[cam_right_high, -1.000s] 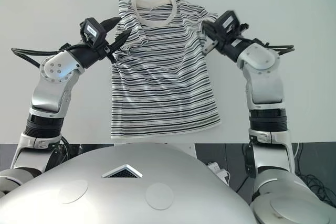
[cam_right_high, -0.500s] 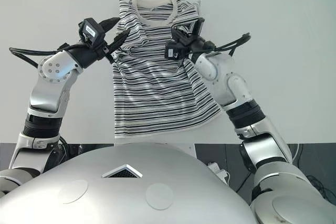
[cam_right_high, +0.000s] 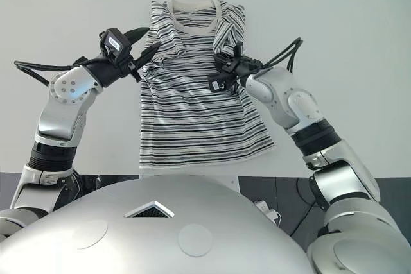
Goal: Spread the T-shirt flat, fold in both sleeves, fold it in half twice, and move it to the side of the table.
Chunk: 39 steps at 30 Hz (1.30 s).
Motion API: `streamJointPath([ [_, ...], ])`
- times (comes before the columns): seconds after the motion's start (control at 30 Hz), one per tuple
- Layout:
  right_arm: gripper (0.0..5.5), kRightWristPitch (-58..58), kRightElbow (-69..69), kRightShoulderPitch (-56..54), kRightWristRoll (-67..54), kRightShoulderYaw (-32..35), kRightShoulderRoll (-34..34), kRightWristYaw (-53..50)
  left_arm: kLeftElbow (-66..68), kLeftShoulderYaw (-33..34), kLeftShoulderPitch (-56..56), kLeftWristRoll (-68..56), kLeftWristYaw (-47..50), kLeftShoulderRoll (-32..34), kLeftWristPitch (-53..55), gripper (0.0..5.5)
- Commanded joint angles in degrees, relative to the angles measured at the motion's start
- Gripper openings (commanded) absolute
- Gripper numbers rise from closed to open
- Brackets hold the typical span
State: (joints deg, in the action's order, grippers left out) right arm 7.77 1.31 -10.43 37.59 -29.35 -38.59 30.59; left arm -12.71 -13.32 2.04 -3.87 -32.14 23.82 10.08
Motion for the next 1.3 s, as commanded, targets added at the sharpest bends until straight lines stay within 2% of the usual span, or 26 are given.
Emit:
streamJointPath([
  [0.03,1.09,-2.01,-8.95,7.85,-18.06,7.38,-2.01,8.73,-1.52,-3.51,-2.69,2.99,-3.10,2.87,-2.15,1.94],
  [0.17,1.09,-12.60,-20.08,9.49,-48.65,21.62,1.42,14.44,-2.38,-5.37,-4.25,4.29,-5.55,4.72,-4.67,1.94],
  [0.27,1.09,-19.93,-20.02,7.36,-58.49,25.38,2.94,15.06,-2.97,-5.88,-4.96,4.54,-6.28,5.48,-5.45,1.94],
  [0.37,1.09,-21.84,-19.05,6.98,-57.76,25.25,2.31,14.93,-5.03,-5.57,-7.24,2.82,-8.87,7.29,-4.92,1.94],
  [0.5,1.09,-20.71,-14.71,3.12,-56.61,29.16,2.65,12.74,-10.61,-5.06,-15.58,-3.95,-18.20,14.47,-4.80,1.94],
  [0.6,1.09,-17.86,-7.49,0.07,-52.16,29.50,2.19,10.94,-11.82,-6.03,-21.23,-6.86,-23.84,18.96,-4.59,1.94],
  [0.77,1.09,-10.93,9.72,-6.56,-42.44,27.89,1.83,6.84,-9.06,-7.43,-24.85,-3.84,-27.37,23.58,-6.81,1.94],
  [0.93,1.09,-5.88,15.59,-8.01,-36.96,23.70,3.93,6.89,-3.91,-8.82,-25.97,2.47,-27.04,26.80,-10.51,1.94],
  [1.1,1.09,-2.65,21.61,-9.87,-32.13,20.53,6.16,4.88,-2.36,-5.82,-26.77,1.44,-27.99,30.34,-12.54,1.94],
  [1.3,1.09,-1.31,22.57,-9.25,-30.12,18.51,8.02,5.18,-7.99,1.67,-30.03,-9.42,-31.75,33.72,-13.78,1.94],
])
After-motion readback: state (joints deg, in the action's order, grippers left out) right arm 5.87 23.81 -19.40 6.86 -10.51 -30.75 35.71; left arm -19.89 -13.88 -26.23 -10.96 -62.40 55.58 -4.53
